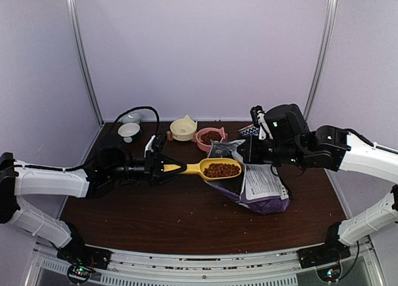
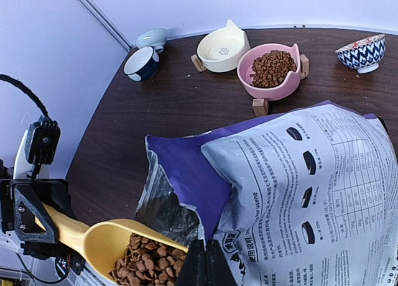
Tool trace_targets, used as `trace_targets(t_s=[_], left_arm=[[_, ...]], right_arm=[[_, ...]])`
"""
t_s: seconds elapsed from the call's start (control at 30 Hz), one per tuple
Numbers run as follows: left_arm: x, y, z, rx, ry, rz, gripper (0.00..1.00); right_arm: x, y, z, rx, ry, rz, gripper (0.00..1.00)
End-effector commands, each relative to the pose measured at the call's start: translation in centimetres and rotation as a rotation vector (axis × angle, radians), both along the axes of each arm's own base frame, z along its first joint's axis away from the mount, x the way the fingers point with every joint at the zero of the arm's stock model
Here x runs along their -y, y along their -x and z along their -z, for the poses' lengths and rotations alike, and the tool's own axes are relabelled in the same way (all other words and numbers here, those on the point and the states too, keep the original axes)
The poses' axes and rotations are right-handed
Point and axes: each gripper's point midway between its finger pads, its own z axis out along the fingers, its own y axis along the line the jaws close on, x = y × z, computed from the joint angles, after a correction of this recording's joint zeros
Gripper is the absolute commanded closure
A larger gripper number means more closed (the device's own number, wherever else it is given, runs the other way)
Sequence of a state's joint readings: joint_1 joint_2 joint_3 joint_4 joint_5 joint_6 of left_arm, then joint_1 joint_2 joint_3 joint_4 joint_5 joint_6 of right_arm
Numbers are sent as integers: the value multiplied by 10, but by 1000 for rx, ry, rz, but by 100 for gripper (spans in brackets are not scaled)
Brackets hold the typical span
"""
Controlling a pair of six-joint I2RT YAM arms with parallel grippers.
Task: Serve the pet food
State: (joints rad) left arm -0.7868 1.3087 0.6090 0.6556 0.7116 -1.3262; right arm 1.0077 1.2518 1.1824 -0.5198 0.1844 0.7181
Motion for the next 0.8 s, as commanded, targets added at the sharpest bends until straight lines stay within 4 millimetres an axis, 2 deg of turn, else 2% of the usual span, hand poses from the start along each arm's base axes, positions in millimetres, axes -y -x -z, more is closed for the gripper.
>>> trace_targets(t_s=[0.0, 0.27, 0.53, 0.77], left_arm=[[-6, 5, -26, 72, 84, 19, 100], [-11, 12, -43, 78, 162, 37, 100], [-17, 19, -50, 78, 200, 51, 100], [-20, 27, -74, 126, 246, 83, 100]], right_arm=[[16, -7, -17, 46, -61, 82, 100], [23, -9, -17, 37, -89, 117, 100], [26, -9, -19, 36, -101, 130, 100], [25, -11, -17, 30, -101, 131, 100]])
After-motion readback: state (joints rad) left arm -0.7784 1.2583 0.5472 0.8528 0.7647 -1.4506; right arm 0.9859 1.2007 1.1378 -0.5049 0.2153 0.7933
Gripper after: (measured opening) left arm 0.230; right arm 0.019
